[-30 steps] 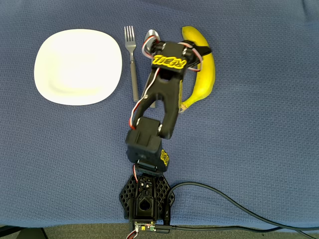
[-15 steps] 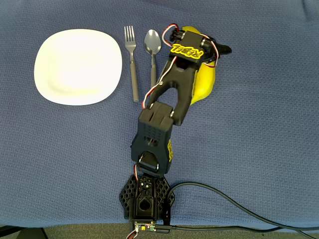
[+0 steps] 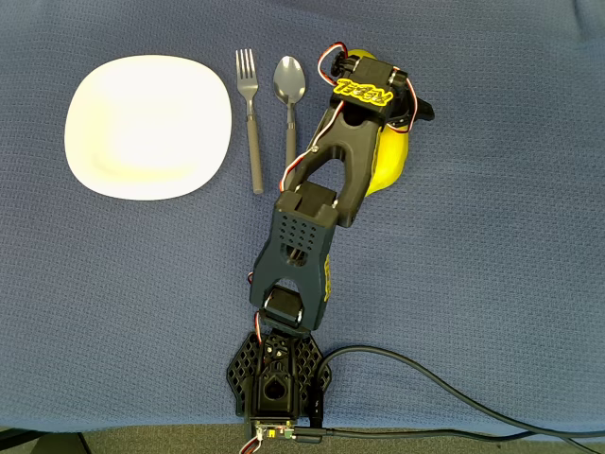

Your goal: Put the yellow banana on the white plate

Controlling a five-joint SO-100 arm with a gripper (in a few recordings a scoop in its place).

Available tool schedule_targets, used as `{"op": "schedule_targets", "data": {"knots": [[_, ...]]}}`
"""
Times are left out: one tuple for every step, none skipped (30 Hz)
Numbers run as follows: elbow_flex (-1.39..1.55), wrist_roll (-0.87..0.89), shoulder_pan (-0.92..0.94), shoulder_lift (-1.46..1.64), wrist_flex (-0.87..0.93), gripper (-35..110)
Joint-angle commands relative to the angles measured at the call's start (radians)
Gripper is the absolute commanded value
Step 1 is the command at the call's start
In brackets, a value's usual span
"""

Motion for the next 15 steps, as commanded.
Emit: {"op": "schedule_targets", "data": {"knots": [[-0.054, -0.002, -0.003, -0.002, 0.008, 41], [-0.058, 0.002, -0.002, -0.009, 0.008, 41], [-0.066, 0.002, -0.002, -0.018, 0.009, 41], [-0.077, 0.000, -0.002, -0.029, 0.014, 41], [-0.089, 0.000, 0.000, -0.041, 0.015, 41], [-0.101, 0.000, 0.002, -0.052, 0.015, 41], [-0.114, 0.000, 0.003, -0.063, 0.015, 41], [-0.129, 0.000, 0.005, -0.075, 0.018, 41], [-0.141, 0.000, 0.005, -0.086, 0.018, 40], [-0.155, 0.000, 0.005, -0.097, 0.021, 40], [-0.167, 0.002, 0.005, -0.107, 0.026, 39], [-0.178, 0.003, 0.005, -0.117, 0.031, 39], [-0.187, 0.006, 0.005, -0.126, 0.035, 39], [-0.190, 0.008, 0.003, -0.133, 0.038, 38], [-0.195, 0.011, 0.003, -0.140, 0.041, 38]]}}
